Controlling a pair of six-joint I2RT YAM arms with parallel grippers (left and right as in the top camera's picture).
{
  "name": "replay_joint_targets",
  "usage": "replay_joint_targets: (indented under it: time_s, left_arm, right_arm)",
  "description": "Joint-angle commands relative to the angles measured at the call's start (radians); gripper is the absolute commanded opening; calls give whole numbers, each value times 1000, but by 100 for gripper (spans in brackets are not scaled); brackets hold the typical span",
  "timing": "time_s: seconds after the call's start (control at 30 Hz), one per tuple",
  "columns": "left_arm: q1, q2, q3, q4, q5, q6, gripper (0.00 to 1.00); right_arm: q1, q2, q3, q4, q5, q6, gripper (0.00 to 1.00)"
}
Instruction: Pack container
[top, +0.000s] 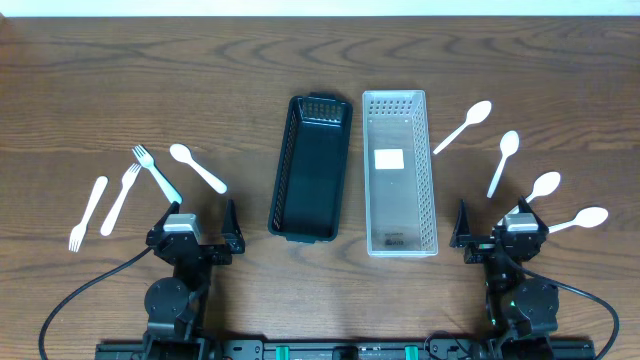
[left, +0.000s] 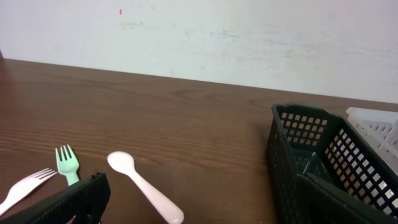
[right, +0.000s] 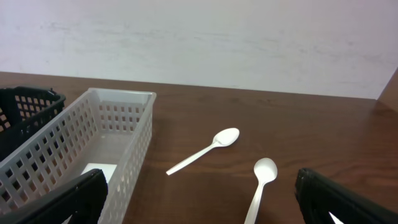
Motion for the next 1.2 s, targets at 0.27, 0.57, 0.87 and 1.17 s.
replay_joint_targets:
  time_s: [0.27, 0.57, 0.87, 1.17]
  left_arm:
    - [5, -3, 6, -50, 29, -61, 98]
    - [5, 257, 432, -240, 97, -4, 98]
    - [6, 885, 954, -549, 97, -4, 98]
    - [17, 1315, 1266, -824, 100, 33, 98]
  right_arm:
    - [0, 5, -3, 3, -58, 355, 99]
    - [0, 39, 98, 192, -29, 400, 99]
    - [0, 471, 521, -56, -77, 181, 99]
    - [0, 1052, 1059, -658, -37, 85, 99]
